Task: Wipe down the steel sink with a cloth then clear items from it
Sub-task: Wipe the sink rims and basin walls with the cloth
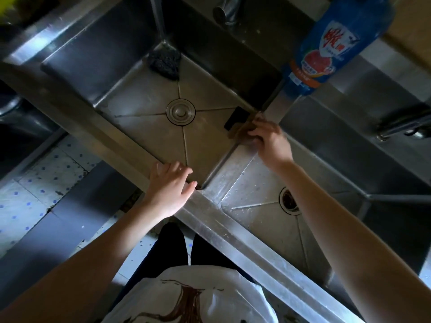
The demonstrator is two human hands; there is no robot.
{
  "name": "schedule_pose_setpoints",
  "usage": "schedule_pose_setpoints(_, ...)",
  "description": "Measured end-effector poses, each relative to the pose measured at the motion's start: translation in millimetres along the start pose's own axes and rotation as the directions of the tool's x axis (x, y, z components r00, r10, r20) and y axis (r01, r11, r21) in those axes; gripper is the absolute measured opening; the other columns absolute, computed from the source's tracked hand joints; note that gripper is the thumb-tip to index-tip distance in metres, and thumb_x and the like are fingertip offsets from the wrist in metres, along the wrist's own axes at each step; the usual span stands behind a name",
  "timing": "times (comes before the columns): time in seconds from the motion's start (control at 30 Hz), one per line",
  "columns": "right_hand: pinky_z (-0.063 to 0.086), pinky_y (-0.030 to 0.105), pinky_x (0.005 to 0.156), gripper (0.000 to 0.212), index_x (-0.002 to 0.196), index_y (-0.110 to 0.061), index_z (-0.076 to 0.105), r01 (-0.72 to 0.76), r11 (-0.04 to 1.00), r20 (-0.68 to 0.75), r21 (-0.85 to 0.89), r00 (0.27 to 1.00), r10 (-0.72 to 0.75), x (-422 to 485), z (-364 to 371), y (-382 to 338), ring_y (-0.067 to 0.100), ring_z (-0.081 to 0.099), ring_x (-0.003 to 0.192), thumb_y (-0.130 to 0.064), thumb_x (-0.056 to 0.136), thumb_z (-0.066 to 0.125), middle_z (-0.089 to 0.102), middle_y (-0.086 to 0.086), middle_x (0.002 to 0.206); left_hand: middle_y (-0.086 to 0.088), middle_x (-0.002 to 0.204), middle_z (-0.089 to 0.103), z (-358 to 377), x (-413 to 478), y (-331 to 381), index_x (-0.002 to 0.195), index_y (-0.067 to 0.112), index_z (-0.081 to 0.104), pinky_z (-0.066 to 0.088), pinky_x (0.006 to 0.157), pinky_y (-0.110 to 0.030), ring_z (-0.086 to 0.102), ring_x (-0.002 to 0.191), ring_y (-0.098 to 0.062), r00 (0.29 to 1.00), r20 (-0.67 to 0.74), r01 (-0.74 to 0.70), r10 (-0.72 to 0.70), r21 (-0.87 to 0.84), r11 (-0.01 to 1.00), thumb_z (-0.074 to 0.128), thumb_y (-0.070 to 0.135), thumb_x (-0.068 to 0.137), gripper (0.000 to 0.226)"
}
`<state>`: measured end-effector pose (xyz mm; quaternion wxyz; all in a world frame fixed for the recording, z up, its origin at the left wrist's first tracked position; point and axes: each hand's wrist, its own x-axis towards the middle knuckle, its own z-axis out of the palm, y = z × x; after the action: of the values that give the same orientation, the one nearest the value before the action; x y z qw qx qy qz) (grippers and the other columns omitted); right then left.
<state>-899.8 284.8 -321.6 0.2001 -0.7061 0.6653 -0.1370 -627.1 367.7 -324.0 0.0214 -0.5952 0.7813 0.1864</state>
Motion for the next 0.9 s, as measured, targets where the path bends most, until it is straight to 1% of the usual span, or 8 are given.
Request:
schedule_pose_setpoints(0.1,0.037,0.047,0.106,0.029,0.106,-0.010,0.071,-0.080,0.996,-0.052,-0.049,0.996,0.077,34,-9,14,0.034,0.049,0.123,0.001,0.083,0.055,0.059,0.009,0.131,-0.006,0.101,0.057,-2,0,-6,0.106,0.017,0.062,0.036,0.088,-0.045,0.053,0.087,-0.034,1.000,-0.025,-0.016,0.018,0.061,0.998,0.055,0.042,0.086,0.032)
schedule_pose_setpoints(0.23,0.032,0.043,0.112,0.031,0.109,-0.009,0.068,-0.157,0.987,-0.068,-0.026,0.986,0.155,67,-13,26,0.029,0.042,0.131,0.003,0.085,0.052,0.051,0.008,0.138,-0.007,0.104,0.057,-4,3,-14,0.110,0.017,0.062,0.034,0.088,-0.044,0.055,0.090,-0.032,0.999,0.003,-0.037,0.037,0.091,0.995,0.049,0.043,0.089,0.036)
schedule_pose_setpoints(0.43,0.036,0.036,0.108,0.027,0.108,-0.016,0.067,-0.212,0.977,-0.044,0.022,0.976,0.213,84,-18,28,0.025,0.048,0.125,-0.003,0.088,0.055,0.055,0.004,0.132,-0.007,0.099,0.057,-8,-1,-22,0.103,0.014,0.065,0.037,0.084,-0.045,0.058,0.086,-0.029,0.996,-0.035,-0.075,0.078,0.091,0.993,0.046,0.042,0.086,0.038)
schedule_pose_setpoints(0.57,0.041,0.035,0.103,0.027,0.105,-0.013,0.070,-0.189,0.979,-0.040,0.075,0.981,0.192,53,-8,11,0.025,0.054,0.118,-0.002,0.083,0.059,0.061,0.003,0.127,-0.007,0.103,0.057,-10,-3,-23,0.104,0.014,0.063,0.034,0.088,-0.046,0.058,0.091,-0.029,0.996,-0.011,-0.086,0.088,0.087,0.993,0.044,0.042,0.086,0.038)
schedule_pose_setpoints(0.67,0.043,0.042,0.099,0.028,0.099,-0.011,0.073,-0.121,0.988,-0.053,0.094,0.990,0.127,15,8,-15,0.030,0.058,0.111,0.000,0.077,0.061,0.067,0.006,0.118,-0.008,0.105,0.058,-9,-4,-25,0.106,0.013,0.061,0.035,0.092,-0.050,0.057,0.095,-0.030,0.995,-0.022,-0.101,0.102,0.070,0.992,0.051,0.039,0.088,0.032)
schedule_pose_setpoints(0.73,0.040,0.046,0.100,0.026,0.099,-0.012,0.073,-0.103,0.989,-0.046,0.103,0.993,0.109,-15,21,-32,0.031,0.055,0.112,-0.001,0.078,0.062,0.067,0.006,0.119,-0.008,0.107,0.057,-8,-5,-27,0.107,0.014,0.060,0.035,0.094,-0.052,0.055,0.099,-0.030,0.994,-0.010,-0.105,0.106,0.058,0.993,0.051,0.039,0.088,0.032)
schedule_pose_setpoints(0.83,0.035,0.051,0.103,0.024,0.102,-0.013,0.073,-0.140,0.981,-0.045,0.135,0.988,0.147,-55,39,-58,0.033,0.051,0.115,-0.004,0.081,0.063,0.064,0.007,0.124,-0.007,0.106,0.055,-11,-7,-34,0.106,0.014,0.061,0.035,0.089,-0.046,0.054,0.096,-0.029,0.989,-0.048,-0.133,0.137,0.084,0.988,0.040,0.042,0.088,0.039)
schedule_pose_setpoints(0.9,0.034,0.050,0.104,0.024,0.101,-0.014,0.073,-0.144,0.981,-0.027,0.134,0.988,0.149,-76,48,-74,0.033,0.051,0.115,-0.005,0.081,0.064,0.063,0.007,0.125,-0.006,0.107,0.056,-14,-9,-41,0.105,0.015,0.062,0.034,0.085,-0.044,0.056,0.094,-0.028,0.986,-0.078,-0.140,0.147,0.090,0.986,0.038,0.042,0.087,0.040)
